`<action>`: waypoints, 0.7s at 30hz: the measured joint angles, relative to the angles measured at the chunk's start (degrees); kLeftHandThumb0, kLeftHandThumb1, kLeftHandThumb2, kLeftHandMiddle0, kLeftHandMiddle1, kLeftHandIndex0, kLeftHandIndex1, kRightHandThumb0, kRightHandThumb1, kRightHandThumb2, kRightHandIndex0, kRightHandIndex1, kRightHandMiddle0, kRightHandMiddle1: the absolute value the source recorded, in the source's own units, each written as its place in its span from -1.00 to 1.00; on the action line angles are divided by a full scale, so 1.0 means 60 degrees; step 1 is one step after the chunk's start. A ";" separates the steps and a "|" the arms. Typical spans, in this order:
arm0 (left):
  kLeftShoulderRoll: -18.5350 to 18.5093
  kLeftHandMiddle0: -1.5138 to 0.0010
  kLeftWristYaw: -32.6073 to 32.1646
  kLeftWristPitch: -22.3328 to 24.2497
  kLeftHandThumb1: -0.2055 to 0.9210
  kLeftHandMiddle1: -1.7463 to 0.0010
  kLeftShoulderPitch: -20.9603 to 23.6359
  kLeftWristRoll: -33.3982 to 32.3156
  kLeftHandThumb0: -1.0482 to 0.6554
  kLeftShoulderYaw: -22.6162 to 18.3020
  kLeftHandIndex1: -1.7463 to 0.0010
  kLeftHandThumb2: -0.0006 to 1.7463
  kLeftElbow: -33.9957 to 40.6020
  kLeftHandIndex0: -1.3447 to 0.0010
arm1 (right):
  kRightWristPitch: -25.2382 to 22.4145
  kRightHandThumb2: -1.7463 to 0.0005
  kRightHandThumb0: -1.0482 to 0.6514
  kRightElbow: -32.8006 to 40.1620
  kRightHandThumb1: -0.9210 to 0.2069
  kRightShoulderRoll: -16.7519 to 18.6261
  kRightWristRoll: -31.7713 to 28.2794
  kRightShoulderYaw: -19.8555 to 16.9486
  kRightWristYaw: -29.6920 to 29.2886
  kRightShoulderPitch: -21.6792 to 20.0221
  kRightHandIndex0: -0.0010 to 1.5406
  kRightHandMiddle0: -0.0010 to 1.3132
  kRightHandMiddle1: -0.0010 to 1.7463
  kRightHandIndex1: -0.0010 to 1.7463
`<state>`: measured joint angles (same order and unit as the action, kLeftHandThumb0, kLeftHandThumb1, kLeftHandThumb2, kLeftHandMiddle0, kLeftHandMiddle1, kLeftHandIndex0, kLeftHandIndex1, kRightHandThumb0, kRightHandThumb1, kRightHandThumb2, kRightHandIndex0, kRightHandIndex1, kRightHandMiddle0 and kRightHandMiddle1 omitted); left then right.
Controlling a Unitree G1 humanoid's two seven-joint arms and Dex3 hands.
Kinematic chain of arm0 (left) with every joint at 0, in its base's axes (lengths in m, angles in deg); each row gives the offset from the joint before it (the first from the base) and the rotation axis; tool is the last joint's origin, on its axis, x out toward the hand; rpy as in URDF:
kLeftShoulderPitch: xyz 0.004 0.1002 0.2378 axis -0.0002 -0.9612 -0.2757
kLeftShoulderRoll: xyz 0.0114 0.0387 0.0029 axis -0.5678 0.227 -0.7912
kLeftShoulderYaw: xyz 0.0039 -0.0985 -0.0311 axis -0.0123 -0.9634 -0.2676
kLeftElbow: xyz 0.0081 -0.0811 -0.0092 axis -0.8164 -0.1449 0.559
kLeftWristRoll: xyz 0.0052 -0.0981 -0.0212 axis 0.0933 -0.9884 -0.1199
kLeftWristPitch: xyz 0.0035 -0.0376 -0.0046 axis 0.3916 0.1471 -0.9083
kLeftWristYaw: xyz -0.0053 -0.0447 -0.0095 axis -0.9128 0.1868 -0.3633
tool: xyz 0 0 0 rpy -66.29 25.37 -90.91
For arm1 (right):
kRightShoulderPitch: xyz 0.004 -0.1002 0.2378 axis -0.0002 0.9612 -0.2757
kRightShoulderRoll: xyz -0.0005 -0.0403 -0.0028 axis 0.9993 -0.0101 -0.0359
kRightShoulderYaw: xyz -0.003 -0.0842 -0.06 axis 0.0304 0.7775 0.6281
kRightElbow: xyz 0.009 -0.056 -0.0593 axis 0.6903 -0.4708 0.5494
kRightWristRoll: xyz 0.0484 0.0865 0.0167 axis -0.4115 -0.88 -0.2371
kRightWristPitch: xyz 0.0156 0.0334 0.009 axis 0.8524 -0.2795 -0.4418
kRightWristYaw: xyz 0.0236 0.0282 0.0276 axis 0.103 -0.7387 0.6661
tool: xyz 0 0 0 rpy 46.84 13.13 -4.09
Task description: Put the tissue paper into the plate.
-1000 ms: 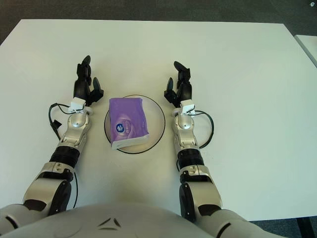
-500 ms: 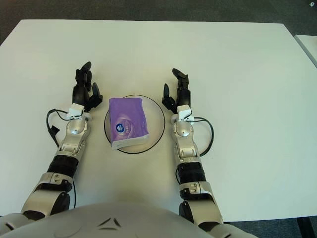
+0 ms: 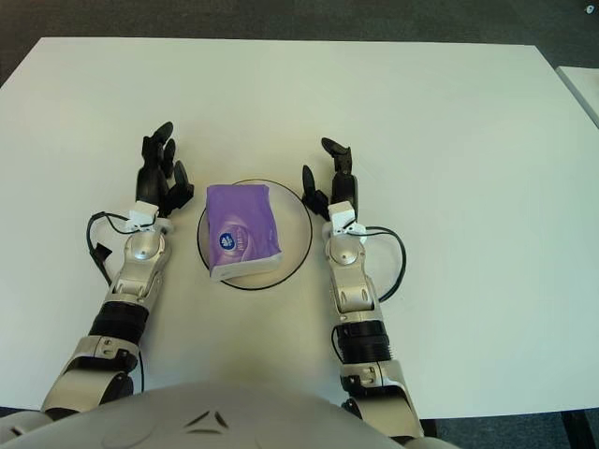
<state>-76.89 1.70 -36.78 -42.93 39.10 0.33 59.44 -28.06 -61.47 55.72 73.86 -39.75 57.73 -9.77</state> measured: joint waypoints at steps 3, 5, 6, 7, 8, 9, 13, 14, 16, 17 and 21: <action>0.0011 0.55 0.0025 -0.0002 1.00 0.95 -0.0005 -0.0012 -0.61 -0.0005 0.16 -0.05 0.0009 1.00 | -0.0055 0.14 -0.54 0.0076 -1.00 0.0050 0.0000 -0.0007 -0.0039 0.0029 -0.42 -1.00 -0.11 -0.96; 0.0019 0.54 0.0046 -0.0002 1.00 0.95 -0.0008 -0.0016 -0.61 -0.0006 0.15 -0.05 0.0016 1.00 | -0.0071 0.12 -0.54 0.0108 -1.00 0.0074 -0.0002 -0.0016 -0.0046 0.0046 -0.41 -1.00 -0.10 -0.96; 0.0021 0.54 0.0066 -0.0003 1.00 0.95 -0.0009 -0.0019 -0.61 -0.0007 0.15 -0.05 0.0019 1.00 | -0.0070 0.11 -0.55 0.0121 -1.00 0.0080 -0.0003 -0.0021 -0.0048 0.0058 -0.41 -1.00 -0.09 -0.96; 0.0022 0.54 0.0087 -0.0003 1.00 0.95 -0.0010 -0.0020 -0.61 -0.0007 0.15 -0.06 0.0021 1.00 | -0.0070 0.10 -0.55 0.0132 -1.00 0.0085 -0.0004 -0.0025 -0.0047 0.0068 -0.41 -1.00 -0.08 -0.96; 0.0023 0.54 0.0102 -0.0002 1.00 0.95 -0.0012 -0.0020 -0.61 -0.0008 0.15 -0.06 0.0022 1.00 | -0.0067 0.09 -0.56 0.0139 -1.00 0.0090 -0.0007 -0.0026 -0.0045 0.0079 -0.41 -1.00 -0.07 -0.96; 0.0026 0.54 0.0111 -0.0002 1.00 0.95 -0.0015 -0.0019 -0.61 -0.0008 0.15 -0.06 0.0024 1.00 | -0.0061 0.08 -0.56 0.0145 -1.00 0.0097 -0.0011 -0.0028 -0.0044 0.0090 -0.41 -1.00 -0.06 -0.96; 0.0036 0.53 0.0122 -0.0002 1.00 0.95 -0.0031 -0.0018 -0.60 -0.0008 0.15 -0.06 0.0037 1.00 | -0.0019 0.05 -0.57 0.0166 -1.00 0.0110 -0.0027 -0.0038 -0.0028 0.0135 -0.40 -1.00 -0.04 -0.96; 0.0037 0.53 0.0122 -0.0002 1.00 0.95 -0.0036 -0.0016 -0.60 -0.0008 0.15 -0.06 0.0042 1.00 | 0.0009 0.05 -0.57 0.0167 -1.00 0.0112 -0.0028 -0.0040 -0.0022 0.0151 -0.40 -1.00 -0.03 -0.96; 0.0040 0.53 0.0122 -0.0002 1.00 0.95 -0.0043 -0.0015 -0.60 -0.0008 0.14 -0.06 0.0050 1.00 | 0.0051 0.05 -0.57 0.0174 -1.00 0.0114 -0.0031 -0.0044 -0.0011 0.0184 -0.40 -1.00 -0.03 -0.96; 0.0040 0.52 0.0122 -0.0002 1.00 0.95 -0.0045 -0.0014 -0.60 -0.0008 0.14 -0.06 0.0053 1.00 | 0.0070 0.05 -0.57 0.0177 -1.00 0.0115 -0.0034 -0.0045 -0.0007 0.0197 -0.40 -1.00 -0.03 -0.96; 0.0055 0.51 0.0122 -0.0004 1.00 0.95 -0.0057 -0.0013 -0.59 -0.0008 0.14 -0.06 0.0062 1.00 | 0.0135 0.05 -0.58 0.0178 -1.00 0.0115 -0.0043 -0.0050 -0.0003 0.0234 -0.41 -1.00 -0.03 -0.97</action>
<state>-76.56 2.43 -36.80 -43.27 39.03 0.28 59.82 -27.25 -60.40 56.42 73.60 -40.04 57.71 -8.37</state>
